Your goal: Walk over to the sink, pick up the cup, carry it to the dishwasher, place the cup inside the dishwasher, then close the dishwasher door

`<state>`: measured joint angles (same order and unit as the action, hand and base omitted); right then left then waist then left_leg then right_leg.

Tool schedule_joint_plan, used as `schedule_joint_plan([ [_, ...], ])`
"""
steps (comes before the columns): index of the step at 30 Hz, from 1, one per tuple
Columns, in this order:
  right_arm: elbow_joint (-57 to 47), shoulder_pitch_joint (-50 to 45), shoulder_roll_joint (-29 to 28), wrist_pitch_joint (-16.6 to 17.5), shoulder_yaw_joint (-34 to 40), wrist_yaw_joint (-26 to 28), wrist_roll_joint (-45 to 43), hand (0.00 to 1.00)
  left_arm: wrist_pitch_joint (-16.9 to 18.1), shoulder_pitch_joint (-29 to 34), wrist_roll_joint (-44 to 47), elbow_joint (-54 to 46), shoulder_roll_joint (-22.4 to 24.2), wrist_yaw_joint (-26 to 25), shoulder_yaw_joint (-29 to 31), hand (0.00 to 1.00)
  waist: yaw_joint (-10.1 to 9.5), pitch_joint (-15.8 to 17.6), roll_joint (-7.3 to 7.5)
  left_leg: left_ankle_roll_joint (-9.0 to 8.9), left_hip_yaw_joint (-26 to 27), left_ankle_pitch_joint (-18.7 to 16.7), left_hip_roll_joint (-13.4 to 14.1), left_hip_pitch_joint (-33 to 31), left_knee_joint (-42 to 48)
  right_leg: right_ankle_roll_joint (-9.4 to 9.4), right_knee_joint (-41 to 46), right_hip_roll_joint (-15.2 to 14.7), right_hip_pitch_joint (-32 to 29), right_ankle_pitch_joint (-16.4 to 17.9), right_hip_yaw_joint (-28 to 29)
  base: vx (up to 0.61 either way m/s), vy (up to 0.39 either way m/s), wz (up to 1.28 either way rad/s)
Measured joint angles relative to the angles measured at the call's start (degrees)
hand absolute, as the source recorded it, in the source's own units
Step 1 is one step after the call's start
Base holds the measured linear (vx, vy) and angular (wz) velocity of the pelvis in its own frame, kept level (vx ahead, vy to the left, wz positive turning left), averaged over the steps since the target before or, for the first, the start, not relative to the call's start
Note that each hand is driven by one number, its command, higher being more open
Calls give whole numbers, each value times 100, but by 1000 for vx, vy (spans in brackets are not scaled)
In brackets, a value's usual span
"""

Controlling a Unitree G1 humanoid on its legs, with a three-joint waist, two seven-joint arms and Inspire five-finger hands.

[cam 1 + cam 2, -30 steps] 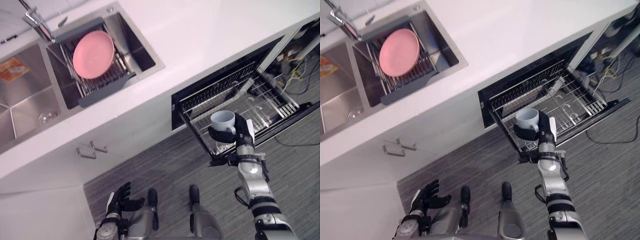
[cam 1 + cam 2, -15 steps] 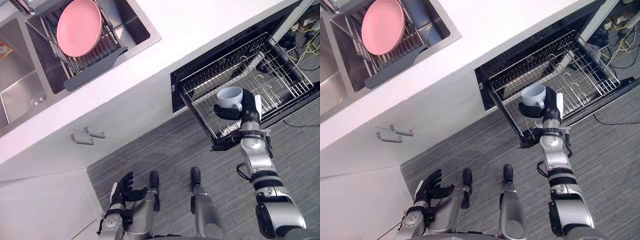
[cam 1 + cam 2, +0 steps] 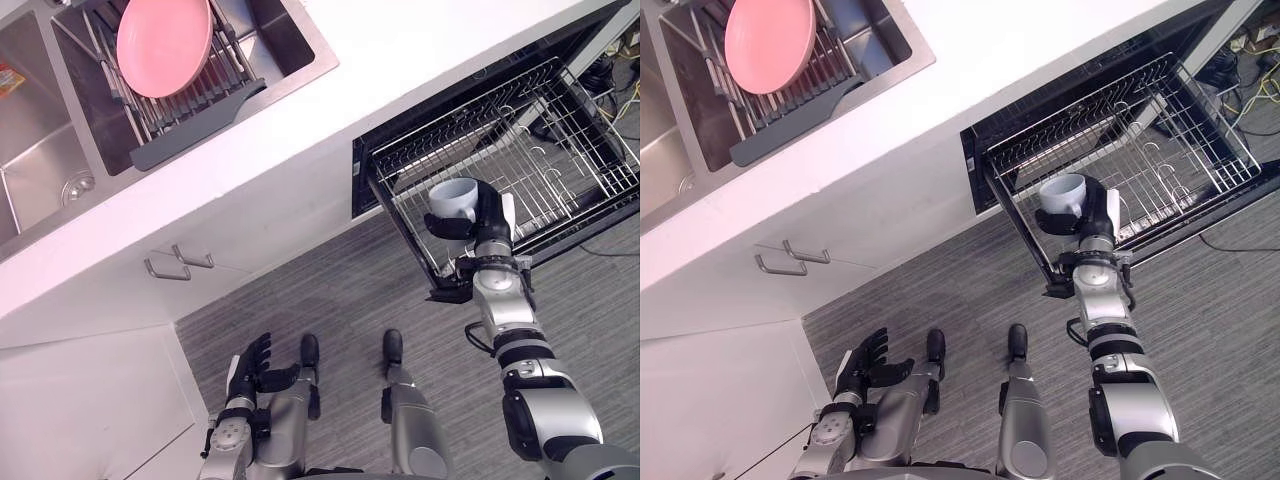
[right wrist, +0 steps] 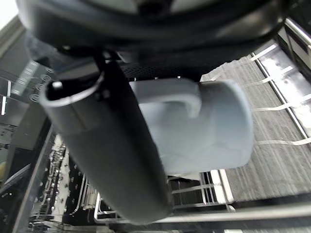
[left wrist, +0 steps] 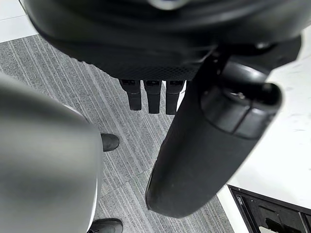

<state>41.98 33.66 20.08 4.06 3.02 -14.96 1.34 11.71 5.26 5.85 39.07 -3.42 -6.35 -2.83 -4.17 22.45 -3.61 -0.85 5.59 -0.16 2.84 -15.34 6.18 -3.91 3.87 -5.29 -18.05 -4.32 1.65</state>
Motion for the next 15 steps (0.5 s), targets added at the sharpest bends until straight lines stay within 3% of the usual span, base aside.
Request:
schedule_joint_plan([
  [8, 4, 3, -67, -7, 14, -5, -4, 90, -4, -13, -2, 7, 7, -29, 2, 90, 0, 5, 8, 5, -8, 41, -1, 27, -38, 8, 0, 4, 13, -17, 0, 0, 0, 0],
  [15, -573, -69, -68, -6, 16, -53, 3, 90, -9, -68, -3, 13, -20, -90, 23, 90, 18, 68, 117, -28, -8, 102, 17, 174, -131, 31, -97, 35, 156, -96, 9, 0, 0, 0],
])
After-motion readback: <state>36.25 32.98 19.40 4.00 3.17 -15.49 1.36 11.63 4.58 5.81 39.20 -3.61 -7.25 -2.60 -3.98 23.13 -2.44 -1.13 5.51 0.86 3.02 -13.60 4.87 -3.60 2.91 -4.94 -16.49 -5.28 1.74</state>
